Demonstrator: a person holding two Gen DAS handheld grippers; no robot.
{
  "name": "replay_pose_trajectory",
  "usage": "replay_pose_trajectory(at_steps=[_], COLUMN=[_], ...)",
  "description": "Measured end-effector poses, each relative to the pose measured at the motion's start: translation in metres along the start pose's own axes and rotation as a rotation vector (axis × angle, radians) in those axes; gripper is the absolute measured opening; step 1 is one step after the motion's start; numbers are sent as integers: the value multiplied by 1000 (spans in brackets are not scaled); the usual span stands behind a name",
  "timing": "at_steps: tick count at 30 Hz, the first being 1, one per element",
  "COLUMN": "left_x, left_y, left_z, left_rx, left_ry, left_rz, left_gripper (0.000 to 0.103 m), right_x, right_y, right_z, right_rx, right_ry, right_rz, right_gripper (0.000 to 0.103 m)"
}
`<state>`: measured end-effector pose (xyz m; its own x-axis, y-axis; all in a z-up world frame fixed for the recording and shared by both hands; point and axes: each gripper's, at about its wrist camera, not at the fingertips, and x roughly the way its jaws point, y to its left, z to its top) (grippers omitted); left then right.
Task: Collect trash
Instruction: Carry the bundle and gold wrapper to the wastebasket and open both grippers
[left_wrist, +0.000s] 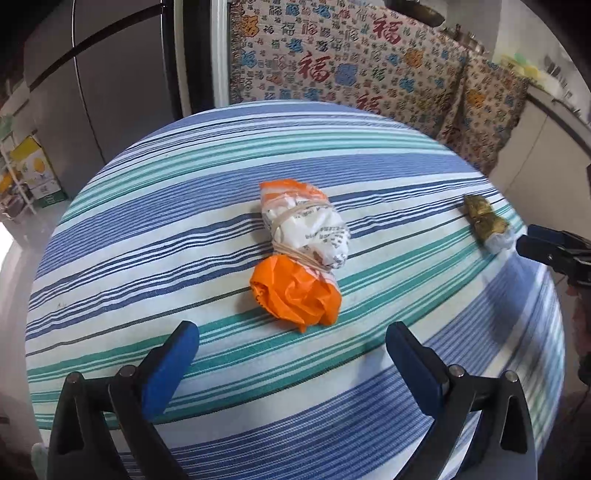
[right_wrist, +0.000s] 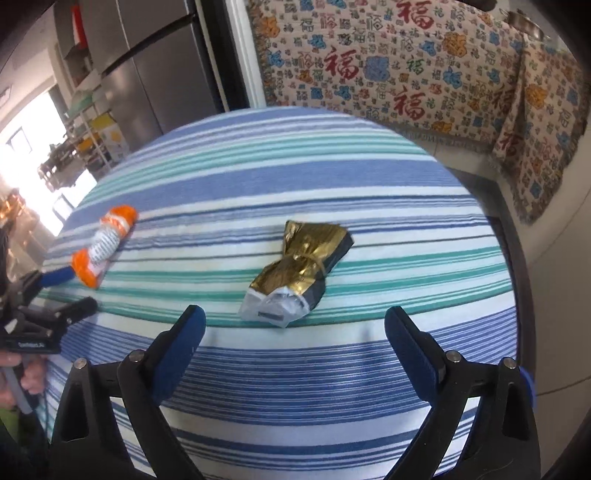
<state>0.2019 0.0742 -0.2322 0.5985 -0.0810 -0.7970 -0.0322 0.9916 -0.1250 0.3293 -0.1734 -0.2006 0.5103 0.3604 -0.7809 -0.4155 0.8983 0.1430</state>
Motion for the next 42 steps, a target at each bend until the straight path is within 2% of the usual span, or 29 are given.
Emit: replay_pose_trajectory(at_steps=[4, 7, 9, 11, 13, 14, 15, 17, 19, 23, 29, 36, 42], left_x=[-12, -3, 9, 23, 36, 41, 45, 44, 39, 20, 2, 10, 29], left_y=[0, -10, -15, -18, -20, -22, -24, -27, -30, -57, -139, -269, -379], left_z=[16, 34, 44, 51, 55, 56, 57, 58, 59, 60, 70, 77, 59], left_rx=[41, 76, 92, 109, 121, 131, 138, 141, 120, 142, 224, 319, 403], left_ry=[-23, -10, 6, 34, 63, 78, 88, 74, 61, 25, -3, 15, 85], left_rz=[-69, -101, -81, -61, -38, -33, -25, -21, -54, -97, -236, -410, -527], left_gripper=[103, 103, 102, 101, 91, 72, 49, 49, 47, 47, 47, 47, 47], right_x=[-9, -2, 6, 15, 26, 31, 35, 33, 22, -6, -55, -117, -149], right_y=[-19, -14, -6, 1, -1, -5, -9, -14, -16, -18, -51, -149, -228], right_z=[9, 11, 12, 13, 12, 11, 10, 9, 10, 7, -16, -69, -125], right_rx=[59, 87, 94, 86, 111, 131, 152, 172, 150, 115, 128, 224, 342], right_ry=[2, 19, 33, 55, 82, 95, 107, 96, 70, 31, -17, -47, -22], right_rz=[47, 102, 135, 122, 112, 124, 135, 129, 111, 101, 25, -162, -264], right_gripper=[95, 91, 89, 86, 82, 67, 34, 31, 28, 28, 28, 28, 28])
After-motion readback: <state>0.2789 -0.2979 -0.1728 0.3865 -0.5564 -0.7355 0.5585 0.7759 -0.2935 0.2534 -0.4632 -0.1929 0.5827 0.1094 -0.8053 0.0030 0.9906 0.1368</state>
